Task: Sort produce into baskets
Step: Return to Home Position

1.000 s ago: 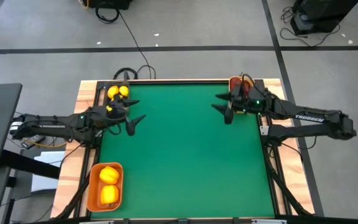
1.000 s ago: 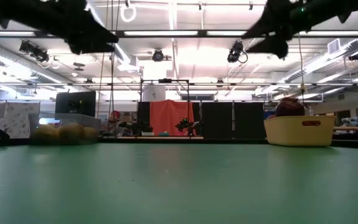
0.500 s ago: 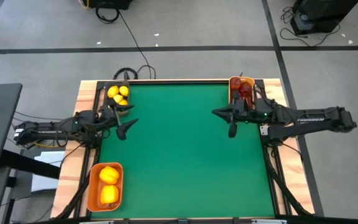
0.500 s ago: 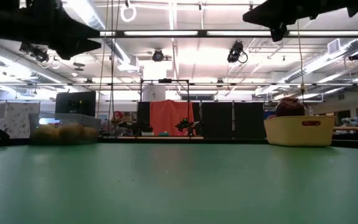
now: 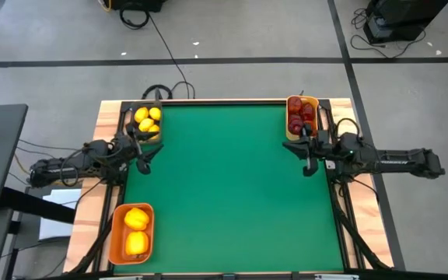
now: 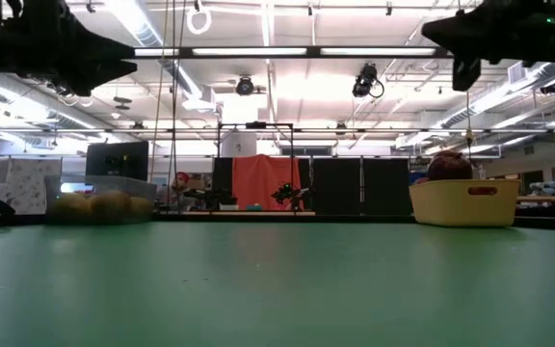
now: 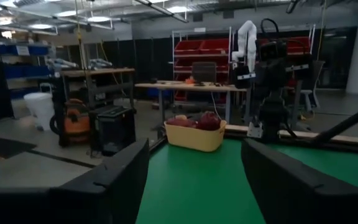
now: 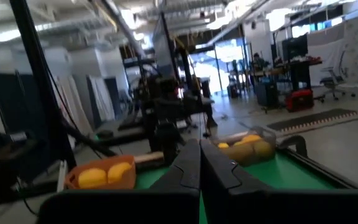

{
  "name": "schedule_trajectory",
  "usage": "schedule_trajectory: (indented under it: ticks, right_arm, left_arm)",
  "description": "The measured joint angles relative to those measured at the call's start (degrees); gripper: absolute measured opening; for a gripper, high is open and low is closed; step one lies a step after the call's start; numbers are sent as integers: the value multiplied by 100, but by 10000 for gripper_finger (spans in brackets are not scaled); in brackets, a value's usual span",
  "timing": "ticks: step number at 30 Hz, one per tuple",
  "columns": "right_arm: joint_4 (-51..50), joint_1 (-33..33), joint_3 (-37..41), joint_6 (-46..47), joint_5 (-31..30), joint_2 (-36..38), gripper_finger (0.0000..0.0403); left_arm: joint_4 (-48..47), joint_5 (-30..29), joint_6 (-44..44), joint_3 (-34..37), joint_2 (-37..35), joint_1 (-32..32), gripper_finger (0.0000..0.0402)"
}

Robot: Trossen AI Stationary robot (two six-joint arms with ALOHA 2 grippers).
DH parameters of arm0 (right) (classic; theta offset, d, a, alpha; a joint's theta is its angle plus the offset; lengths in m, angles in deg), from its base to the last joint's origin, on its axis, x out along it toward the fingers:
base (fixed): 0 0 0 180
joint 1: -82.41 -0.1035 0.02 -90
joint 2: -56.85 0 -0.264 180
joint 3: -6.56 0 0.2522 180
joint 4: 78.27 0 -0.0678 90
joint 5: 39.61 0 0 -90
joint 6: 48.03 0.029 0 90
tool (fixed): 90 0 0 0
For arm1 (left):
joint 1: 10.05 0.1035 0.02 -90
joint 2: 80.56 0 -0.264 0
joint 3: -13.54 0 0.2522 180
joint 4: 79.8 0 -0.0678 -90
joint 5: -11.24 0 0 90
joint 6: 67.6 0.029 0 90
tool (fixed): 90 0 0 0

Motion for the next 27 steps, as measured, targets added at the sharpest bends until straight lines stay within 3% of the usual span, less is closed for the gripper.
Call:
schedule_trajectory:
  ticks: [6, 14, 27]
  right_arm:
    - [-337, 7, 290, 144, -3, 744, 6]
    - [-752, -6, 483, 362, -231, 1219, 7]
    - [-823, -13, 929, 655, -1, 1558, 7]
  left_arm:
    - [-568, 17, -301, 1, -264, -2, 213]
    - [-683, 68, -559, 24, -265, 0, 146]
    - [-515, 28, -599, 267, -264, 2, 101]
